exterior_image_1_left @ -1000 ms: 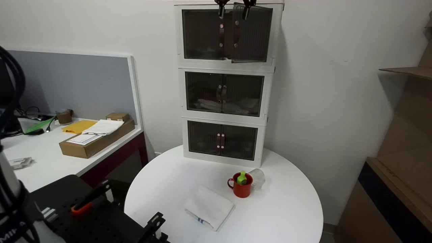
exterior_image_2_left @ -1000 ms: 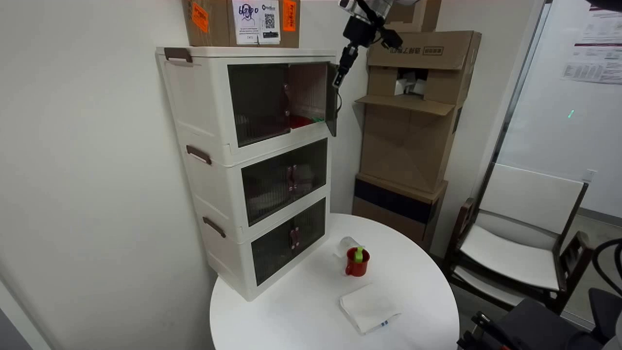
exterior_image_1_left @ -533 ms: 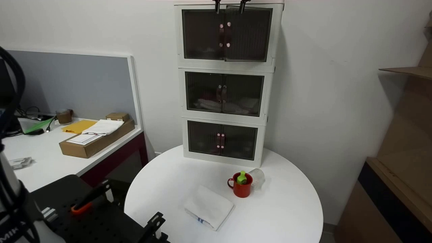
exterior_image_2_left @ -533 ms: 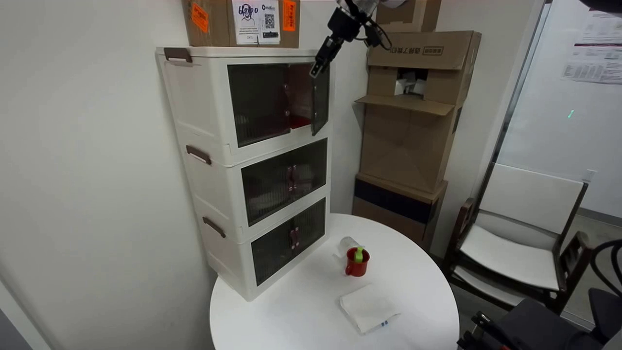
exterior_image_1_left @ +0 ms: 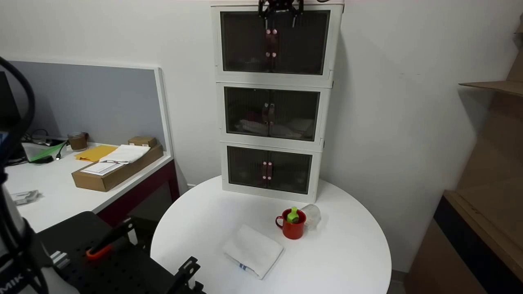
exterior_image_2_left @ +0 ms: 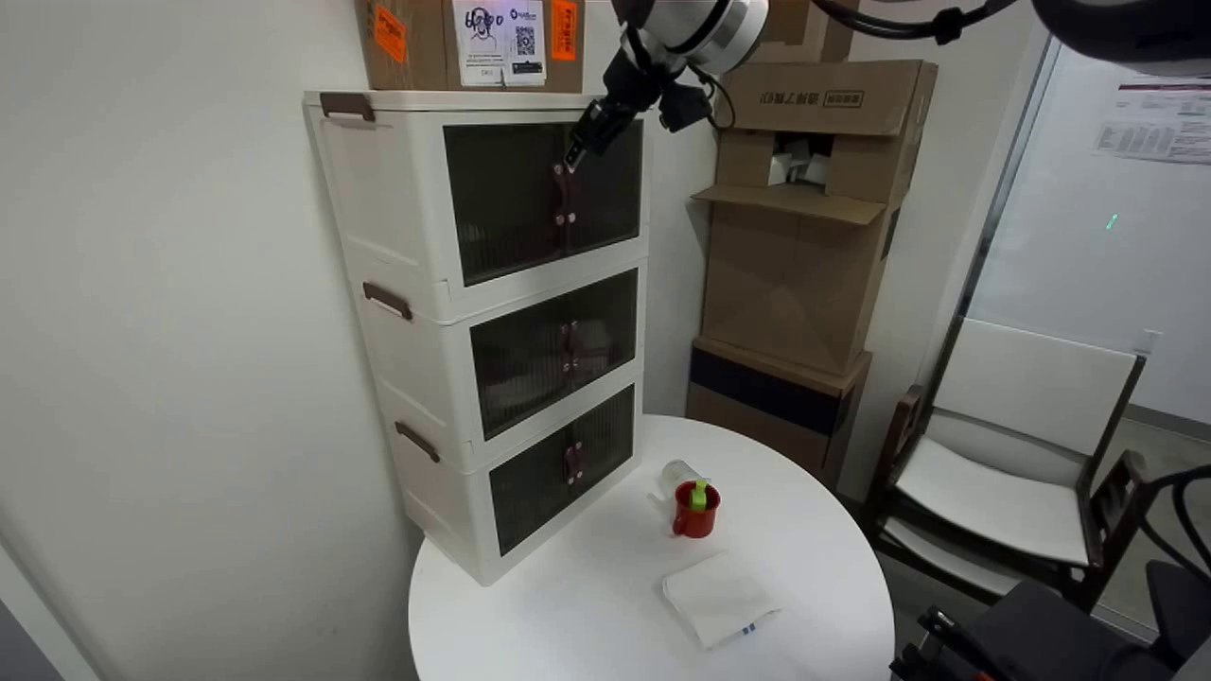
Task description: Close the top cupboard
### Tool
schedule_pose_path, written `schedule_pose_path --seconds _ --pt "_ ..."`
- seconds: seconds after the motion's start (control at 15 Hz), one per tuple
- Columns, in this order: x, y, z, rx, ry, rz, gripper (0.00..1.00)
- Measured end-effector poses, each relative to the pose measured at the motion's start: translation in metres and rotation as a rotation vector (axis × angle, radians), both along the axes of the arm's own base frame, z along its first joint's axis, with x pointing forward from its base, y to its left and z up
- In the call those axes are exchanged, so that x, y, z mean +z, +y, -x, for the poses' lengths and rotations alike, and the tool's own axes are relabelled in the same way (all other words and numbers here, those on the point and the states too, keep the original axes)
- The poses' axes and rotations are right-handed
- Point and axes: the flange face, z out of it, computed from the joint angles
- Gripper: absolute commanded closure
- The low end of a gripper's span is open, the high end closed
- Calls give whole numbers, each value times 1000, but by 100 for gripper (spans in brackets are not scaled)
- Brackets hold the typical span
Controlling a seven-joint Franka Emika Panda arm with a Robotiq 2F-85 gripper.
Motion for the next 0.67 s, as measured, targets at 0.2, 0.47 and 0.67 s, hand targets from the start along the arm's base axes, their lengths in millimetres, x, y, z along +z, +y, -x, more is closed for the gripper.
schedule_pose_path --seconds 0.2,0.47,0.67 --pt "-4 -14 -4 -54 -9 -17 0" --pt "-12 -26 -8 -89 -9 -23 0" --pt "-19 -29 -11 -114 1 -34 0"
